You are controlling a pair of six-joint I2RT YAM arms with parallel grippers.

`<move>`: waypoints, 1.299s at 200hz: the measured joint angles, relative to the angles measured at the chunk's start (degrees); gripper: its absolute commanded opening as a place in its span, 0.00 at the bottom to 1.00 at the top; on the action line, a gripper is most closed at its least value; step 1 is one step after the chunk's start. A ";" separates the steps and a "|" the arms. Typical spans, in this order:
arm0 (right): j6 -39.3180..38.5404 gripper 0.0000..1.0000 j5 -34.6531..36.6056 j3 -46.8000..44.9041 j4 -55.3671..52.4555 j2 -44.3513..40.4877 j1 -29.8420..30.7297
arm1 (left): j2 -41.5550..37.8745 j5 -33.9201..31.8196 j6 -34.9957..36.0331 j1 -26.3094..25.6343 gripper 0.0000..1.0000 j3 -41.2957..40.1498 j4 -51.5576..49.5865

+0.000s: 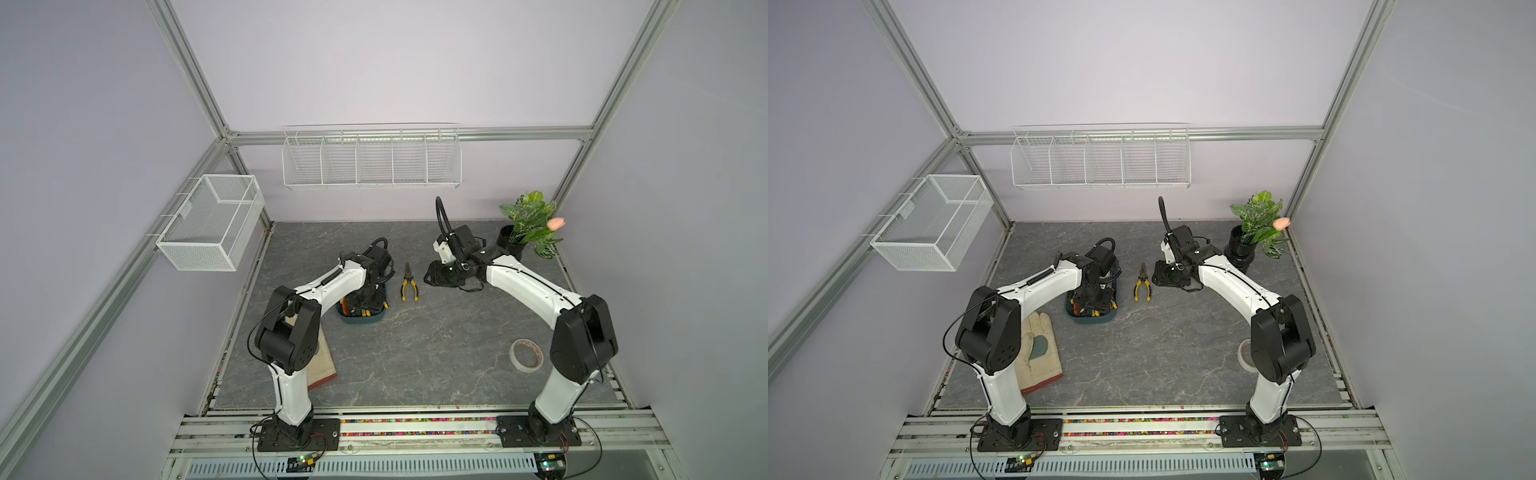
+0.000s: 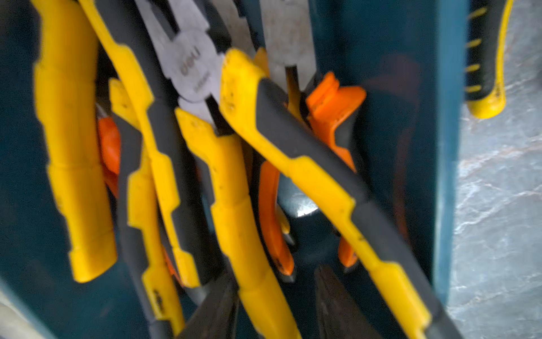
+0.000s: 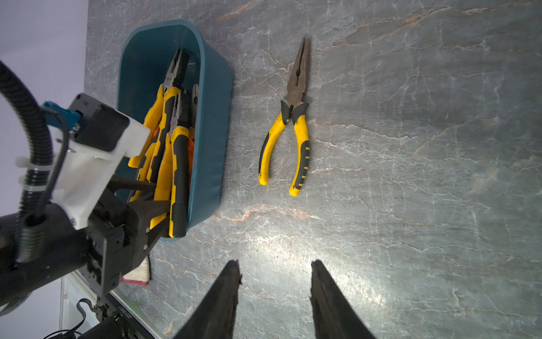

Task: Take the pliers out of the storage box
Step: Pick up the pliers from the storage box.

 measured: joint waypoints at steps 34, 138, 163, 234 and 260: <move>0.02 0.43 0.00 0.00 0.00 0.00 0.00 | -0.02 -2.45 -1.33 1.29 0.00 1.64 -1.68; -0.04 0.43 0.28 0.00 -0.02 0.02 0.00 | -8.74 -4.46 -2.34 0.09 0.00 -5.60 3.82; -0.17 0.42 0.66 0.04 -0.09 0.00 0.00 | -15.56 -5.35 -3.15 -0.02 0.00 -8.24 6.14; 2.19 0.51 -2.54 6.43 -2.10 0.04 1.42 | -29.86 -12.52 -1.99 -5.99 0.00 -21.11 17.62; 4.48 0.52 -4.46 10.45 -2.25 0.39 3.89 | -32.00 -18.34 -0.94 -12.02 0.00 -26.36 23.54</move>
